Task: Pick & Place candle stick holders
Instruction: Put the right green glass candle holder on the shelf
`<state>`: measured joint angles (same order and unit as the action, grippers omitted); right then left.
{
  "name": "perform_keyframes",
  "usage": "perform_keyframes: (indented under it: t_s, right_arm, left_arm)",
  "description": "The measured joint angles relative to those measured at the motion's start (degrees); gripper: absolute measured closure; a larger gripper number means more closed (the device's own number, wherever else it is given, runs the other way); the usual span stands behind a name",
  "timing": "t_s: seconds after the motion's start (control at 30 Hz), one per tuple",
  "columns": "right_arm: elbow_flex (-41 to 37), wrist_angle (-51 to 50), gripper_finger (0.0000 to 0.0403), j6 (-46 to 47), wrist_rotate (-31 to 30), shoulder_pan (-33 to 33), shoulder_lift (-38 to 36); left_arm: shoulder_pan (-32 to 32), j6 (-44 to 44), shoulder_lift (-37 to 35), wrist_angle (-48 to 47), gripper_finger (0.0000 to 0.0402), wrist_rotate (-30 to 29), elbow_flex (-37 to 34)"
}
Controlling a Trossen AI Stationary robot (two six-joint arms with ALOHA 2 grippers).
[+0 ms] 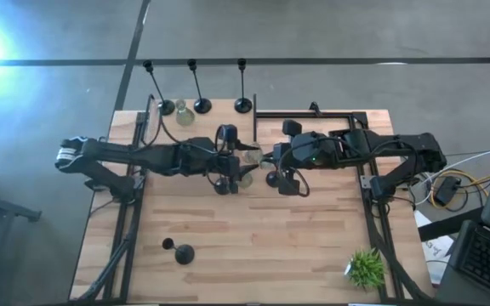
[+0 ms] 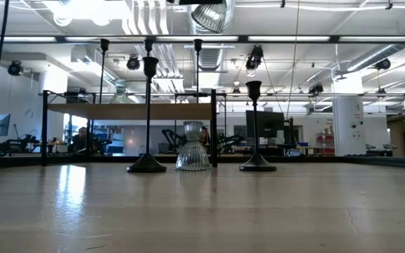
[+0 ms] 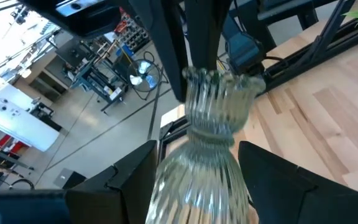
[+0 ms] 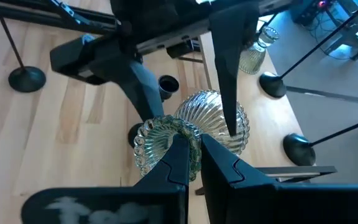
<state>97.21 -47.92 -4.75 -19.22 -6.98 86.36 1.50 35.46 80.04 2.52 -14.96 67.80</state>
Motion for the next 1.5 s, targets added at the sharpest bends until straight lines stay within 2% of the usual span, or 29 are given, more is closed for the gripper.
perform_keyframes:
  t_s: [0.43, 0.53, 0.77, 1.1, 1.3, 1.5]
  right_arm:
    - [0.0, 0.4, 0.0392, 0.0, 0.6, 0.0, 0.0]
    - [0.0, 0.4, 0.0392, -0.1, 1.3, 0.0, 0.0]
    - [0.0, 0.6, 0.0392, 0.1, 1.5, 0.1, 0.0]
    - [0.0, 0.5, 0.0391, 0.2, 1.4, 0.1, 0.0]
    - [0.0, 0.1, 0.0349, 0.3, 0.8, 0.0, -0.3]
    - [0.0, -7.2, 0.0304, 3.3, -0.8, -0.2, -3.2]
  left_arm:
    - [0.0, -0.5, 3.8, -1.2, 0.0176, 0.1, 4.4]
    - [0.0, -0.7, 3.9, -1.7, 0.0192, 0.1, 4.7]
    - [0.3, -0.2, 3.6, -2.1, 0.0267, 1.0, 5.1]
    - [0.3, -0.8, 3.6, -1.9, 0.0269, 0.7, 5.1]
    - [0.3, -2.1, 3.5, -2.2, 0.0269, 0.3, 5.1]
    - [0.2, -2.1, 3.2, -3.7, 0.027, -4.6, 5.0]
